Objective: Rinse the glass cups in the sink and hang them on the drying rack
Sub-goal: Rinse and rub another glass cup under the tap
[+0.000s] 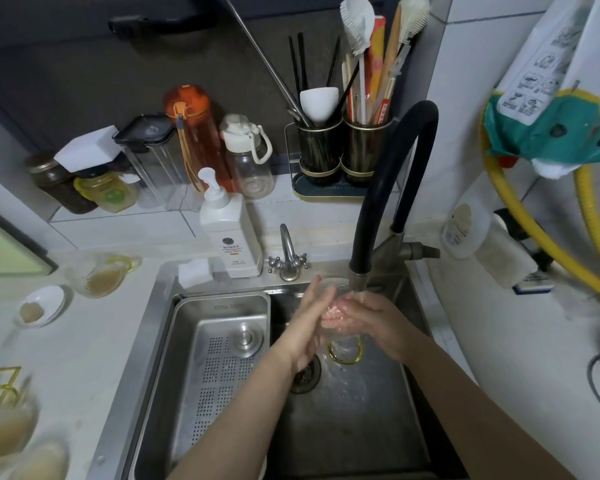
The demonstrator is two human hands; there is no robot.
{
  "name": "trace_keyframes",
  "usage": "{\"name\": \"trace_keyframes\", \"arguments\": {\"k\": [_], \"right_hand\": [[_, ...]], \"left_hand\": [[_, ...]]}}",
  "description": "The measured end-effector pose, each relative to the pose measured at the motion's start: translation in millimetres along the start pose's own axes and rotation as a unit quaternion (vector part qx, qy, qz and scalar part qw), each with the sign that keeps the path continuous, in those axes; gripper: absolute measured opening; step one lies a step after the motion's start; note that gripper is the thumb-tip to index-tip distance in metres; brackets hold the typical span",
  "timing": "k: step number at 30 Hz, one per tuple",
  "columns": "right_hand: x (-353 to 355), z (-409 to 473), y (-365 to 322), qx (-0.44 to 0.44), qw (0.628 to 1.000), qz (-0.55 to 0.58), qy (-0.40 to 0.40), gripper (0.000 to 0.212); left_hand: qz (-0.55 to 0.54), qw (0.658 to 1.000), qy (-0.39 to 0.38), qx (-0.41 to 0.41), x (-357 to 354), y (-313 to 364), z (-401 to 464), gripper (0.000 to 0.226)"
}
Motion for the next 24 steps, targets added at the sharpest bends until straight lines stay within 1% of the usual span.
{"name": "trace_keyframes", "arguments": {"k": [2,3,5,6,8,9,10,12,13,15,17,19,20,21,23,24], "right_hand": [[1.4,1.4,0.7,-0.002,0.999,0.028,0.026,0.036],[0.0,1.6,0.9,-0.008,0.999,0.043,0.026,0.041],[-0.2,-0.1,2.6,-0.029,0.998,0.048,0.004,0.042],[-0.9,-1.2,1.9,-0.035,0.999,0.021,-0.011,0.037],[-6.0,-4.2,-2.8,-0.028,0.995,-0.094,-0.030,0.021],[-8.6,-4.4,-5.1,-0.009,0.989,-0.148,-0.017,0.020],[-10.0,-3.2,-4.6,0.005,0.984,-0.177,0.012,0.024],[-12.7,-2.2,-6.1,0.015,0.986,-0.147,0.076,0.031],[-13.2,-1.6,-5.6,0.012,0.989,-0.118,0.088,0.034],[-15.1,-2.4,-3.1,-0.011,0.995,-0.082,0.054,0.033],[-14.8,-5.5,-2.9,-0.045,0.996,-0.076,0.015,0.030],[-11.8,-3.7,-1.0,-0.048,0.995,-0.090,0.016,0.036],[-11.7,-1.5,-2.5,-0.045,0.994,-0.090,0.041,0.042],[-11.8,0.7,-3.4,-0.049,0.993,-0.076,0.076,0.047],[-13.6,4.3,-4.6,-0.059,0.990,-0.019,0.129,0.045],[-15.8,5.5,-4.8,-0.060,0.990,0.009,0.127,0.042]], "left_hand": [[0.024,0.999,0.008,-0.028,-0.9,-7.5,1.4,0.081],[0.031,0.999,0.012,-0.027,-1.3,-10.9,3.4,0.082],[0.038,0.999,0.015,-0.018,-2.5,-11.7,4.0,0.073],[0.045,0.999,0.020,-0.006,-1.8,-10.3,4.3,0.069],[0.046,0.999,0.021,0.017,1.2,-7.6,3.1,0.067],[0.028,0.999,0.019,0.031,3.7,-8.8,2.0,0.069],[-0.006,0.999,0.011,0.033,6.0,-11.7,0.5,0.069],[-0.073,0.997,-0.006,0.004,6.8,-16.3,-5.2,0.067],[-0.083,0.997,-0.005,-0.008,7.5,-18.3,-6.5,0.068],[-0.056,0.998,0.003,0.006,10.4,-15.0,-8.4,0.068],[-0.001,0.998,-0.002,0.056,15.1,-7.4,-8.0,0.069],[0.016,0.995,-0.011,0.102,18.4,-4.5,-9.1,0.069],[-0.004,0.994,-0.017,0.104,17.4,-5.3,-10.2,0.066],[-0.035,0.995,-0.021,0.089,15.4,-7.8,-10.8,0.064],[-0.104,0.993,-0.005,0.051,12.8,-14.0,-9.3,0.064],[-0.116,0.992,0.006,0.040,12.7,-13.7,-9.8,0.066]]}}
Point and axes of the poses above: each hand's wrist, its own z-axis towards the middle knuckle, its own x-axis out of the back of the hand, y = z × x, the point moved 1 cm from there along z, towards the middle knuckle, and after that the axes turned 1 degree about -y, right-handed, at the moved point
